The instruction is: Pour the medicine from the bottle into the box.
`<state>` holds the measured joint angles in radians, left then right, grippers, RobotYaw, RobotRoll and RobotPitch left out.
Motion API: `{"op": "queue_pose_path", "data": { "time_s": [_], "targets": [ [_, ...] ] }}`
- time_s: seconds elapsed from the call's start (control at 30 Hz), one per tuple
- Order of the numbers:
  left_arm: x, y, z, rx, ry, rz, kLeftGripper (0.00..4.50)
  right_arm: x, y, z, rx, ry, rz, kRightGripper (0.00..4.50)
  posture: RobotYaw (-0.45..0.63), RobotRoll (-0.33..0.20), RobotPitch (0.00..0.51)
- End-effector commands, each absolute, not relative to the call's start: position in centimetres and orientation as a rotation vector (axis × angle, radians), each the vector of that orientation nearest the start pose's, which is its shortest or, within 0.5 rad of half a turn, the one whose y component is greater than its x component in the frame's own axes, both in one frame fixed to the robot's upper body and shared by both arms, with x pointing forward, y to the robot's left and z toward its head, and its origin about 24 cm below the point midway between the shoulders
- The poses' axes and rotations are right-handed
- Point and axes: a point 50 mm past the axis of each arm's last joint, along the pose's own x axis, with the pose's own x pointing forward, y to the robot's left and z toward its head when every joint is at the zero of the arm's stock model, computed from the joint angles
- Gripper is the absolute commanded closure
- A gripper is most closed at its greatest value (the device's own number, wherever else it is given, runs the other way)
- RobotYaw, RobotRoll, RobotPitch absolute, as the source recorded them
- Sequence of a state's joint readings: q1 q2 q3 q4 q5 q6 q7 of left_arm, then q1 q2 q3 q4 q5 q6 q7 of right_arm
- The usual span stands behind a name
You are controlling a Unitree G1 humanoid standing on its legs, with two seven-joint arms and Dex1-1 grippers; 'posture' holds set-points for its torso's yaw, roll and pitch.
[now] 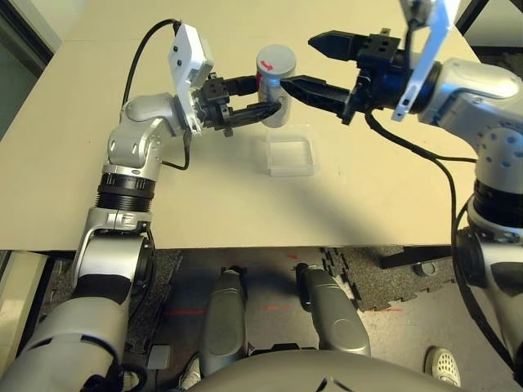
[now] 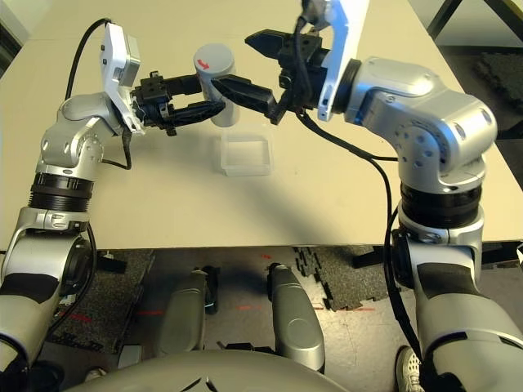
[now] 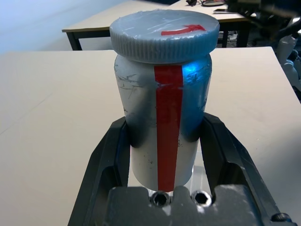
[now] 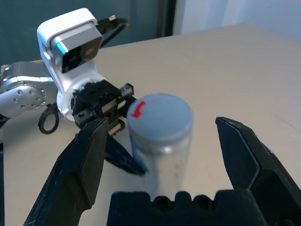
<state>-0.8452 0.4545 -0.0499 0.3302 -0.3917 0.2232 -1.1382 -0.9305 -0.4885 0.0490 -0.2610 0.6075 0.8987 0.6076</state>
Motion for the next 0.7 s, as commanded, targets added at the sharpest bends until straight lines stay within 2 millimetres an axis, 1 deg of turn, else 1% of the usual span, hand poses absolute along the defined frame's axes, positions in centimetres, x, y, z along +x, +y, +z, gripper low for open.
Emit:
{"op": "queue_pose_path", "data": {
  "time_s": [0.03,0.23,0.43,0.47,0.53,0.67,0.7],
  "targets": [
    [34.2,13.8,21.8,0.245,-0.202,-1.257,2.19,29.7,-9.2,28.7,-0.232,-0.161,1.063,0.00,-0.06,0.000,0.196],
    [33.9,13.6,21.6,0.239,-0.198,-1.264,2.19,30.2,-8.6,28.6,-0.236,-0.165,1.071,0.00,-0.05,0.000,0.195],
    [33.7,13.4,21.5,0.235,-0.193,-1.270,2.19,30.2,-8.2,28.6,-0.232,-0.171,1.085,0.00,-0.05,0.000,0.194],
    [33.7,13.4,21.5,0.234,-0.193,-1.271,2.19,30.1,-8.2,28.5,-0.231,-0.168,1.089,0.39,-0.05,0.000,0.194],
    [33.7,13.4,21.5,0.235,-0.192,-1.272,2.19,30.0,-8.2,28.3,-0.232,-0.158,1.101,0.89,-0.05,0.000,0.194],
    [33.7,13.4,21.5,0.236,-0.191,-1.273,2.19,29.8,-8.1,28.1,-0.229,-0.145,1.117,2.39,-0.06,0.000,0.197],
    [33.7,13.4,21.5,0.237,-0.190,-1.273,2.19,29.7,-8.1,28.0,-0.229,-0.140,1.119,2.60,-0.06,0.000,0.197]
  ]
}}
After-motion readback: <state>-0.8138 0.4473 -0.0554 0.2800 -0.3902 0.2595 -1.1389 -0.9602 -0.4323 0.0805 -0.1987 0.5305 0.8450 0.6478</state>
